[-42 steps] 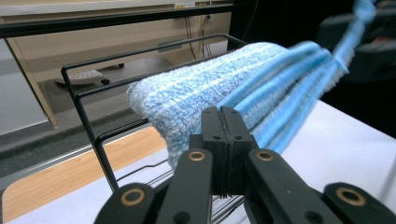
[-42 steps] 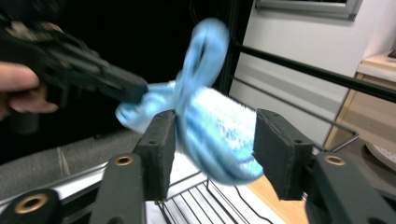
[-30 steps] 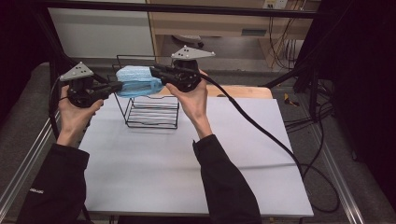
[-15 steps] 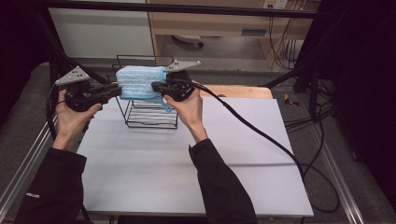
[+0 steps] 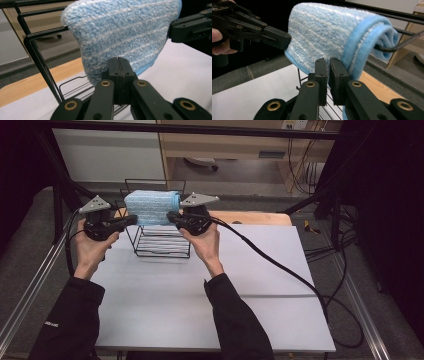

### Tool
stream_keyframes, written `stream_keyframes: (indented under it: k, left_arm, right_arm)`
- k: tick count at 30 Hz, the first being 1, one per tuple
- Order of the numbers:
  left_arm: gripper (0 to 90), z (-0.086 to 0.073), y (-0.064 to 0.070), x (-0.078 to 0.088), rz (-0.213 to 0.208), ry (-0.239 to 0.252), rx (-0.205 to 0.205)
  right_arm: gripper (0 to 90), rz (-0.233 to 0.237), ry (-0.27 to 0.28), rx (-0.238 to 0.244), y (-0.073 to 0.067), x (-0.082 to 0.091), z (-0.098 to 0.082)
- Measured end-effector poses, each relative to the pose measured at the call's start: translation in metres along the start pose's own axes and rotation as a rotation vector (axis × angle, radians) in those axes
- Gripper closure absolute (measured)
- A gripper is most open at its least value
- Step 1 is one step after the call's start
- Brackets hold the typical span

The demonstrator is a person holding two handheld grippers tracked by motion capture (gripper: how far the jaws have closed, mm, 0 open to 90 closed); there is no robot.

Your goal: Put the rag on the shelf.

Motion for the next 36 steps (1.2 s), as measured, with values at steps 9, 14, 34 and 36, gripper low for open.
stream_keyframes:
  k: [9, 14, 34, 36]
  left_arm:
    - [89.0, 0.002, -0.004, -0.005, 0.023, 0.020, 0.011]
    - [79.5, 0.005, -0.003, 0.009, 0.022, 0.028, 0.018]
    - [28.4, -0.024, 0.003, 0.037, 0.025, -0.046, -0.015]
    - [24.8, -0.034, 0.004, 0.037, 0.019, -0.058, -0.019]
  right_arm:
    - [79.4, 0.001, 0.004, 0.010, 0.001, 0.000, -0.002]
    - [73.1, 0.009, 0.011, 0.022, -0.007, 0.011, 0.003]
    - [22.0, -0.019, -0.033, -0.058, -0.009, 0.060, -0.018]
    - [17.6, -0.023, -0.043, -0.066, -0.008, 0.069, -0.025]
Point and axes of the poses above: each handheld gripper's, and its own axes: x roughly backward along the jaws, z roughly out of its top, y roughly to its right, the point moved 9 cm from there along -x, roughly forward along the jaws, and after that the axes turned 11 degrees about z, right-handed, at the moved point
